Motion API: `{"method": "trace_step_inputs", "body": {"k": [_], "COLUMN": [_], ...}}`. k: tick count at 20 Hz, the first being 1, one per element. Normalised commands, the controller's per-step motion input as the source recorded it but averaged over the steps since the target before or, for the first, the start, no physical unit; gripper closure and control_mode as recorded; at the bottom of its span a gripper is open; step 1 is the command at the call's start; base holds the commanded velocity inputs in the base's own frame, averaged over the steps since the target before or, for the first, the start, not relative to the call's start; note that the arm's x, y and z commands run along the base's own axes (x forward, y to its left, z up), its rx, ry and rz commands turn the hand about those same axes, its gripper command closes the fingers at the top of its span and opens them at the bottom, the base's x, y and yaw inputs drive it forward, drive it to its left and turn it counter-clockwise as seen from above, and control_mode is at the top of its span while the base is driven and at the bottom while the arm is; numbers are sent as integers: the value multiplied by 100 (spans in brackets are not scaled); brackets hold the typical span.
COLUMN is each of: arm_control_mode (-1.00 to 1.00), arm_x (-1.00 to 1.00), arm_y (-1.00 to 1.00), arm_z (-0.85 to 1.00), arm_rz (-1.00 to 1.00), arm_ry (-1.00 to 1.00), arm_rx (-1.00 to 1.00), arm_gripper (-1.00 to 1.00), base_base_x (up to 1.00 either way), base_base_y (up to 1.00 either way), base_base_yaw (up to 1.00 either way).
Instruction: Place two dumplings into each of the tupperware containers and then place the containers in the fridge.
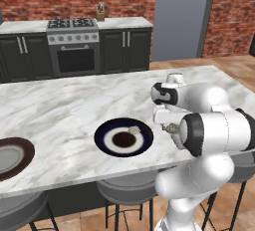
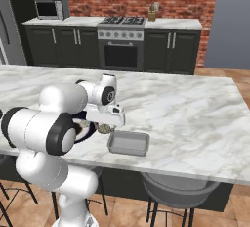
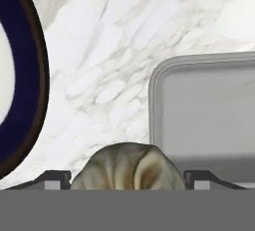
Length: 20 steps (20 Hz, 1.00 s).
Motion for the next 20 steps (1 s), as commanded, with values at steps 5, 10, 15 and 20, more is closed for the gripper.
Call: {"method": "trace_step_inputs", "body": {"k": [5, 10, 15, 20], "arm_control_mode": [-100, -100, -100, -100], "arm_x": [0, 3, 5, 5], "arm_y": [-80, -32, 0, 0], "arm_z": [-17, -40, -38, -25], "arm_rz": [-6, -1, 0, 0], "arm_ry": [0, -4, -4, -4], "arm_rx": [-2, -1, 0, 0], "arm_gripper": [100, 100, 100, -100], "base_base_x": [0, 0, 0, 0], "base_base_y": [0, 0, 0, 0], "base_base_yaw": [0, 0, 0, 0]}}
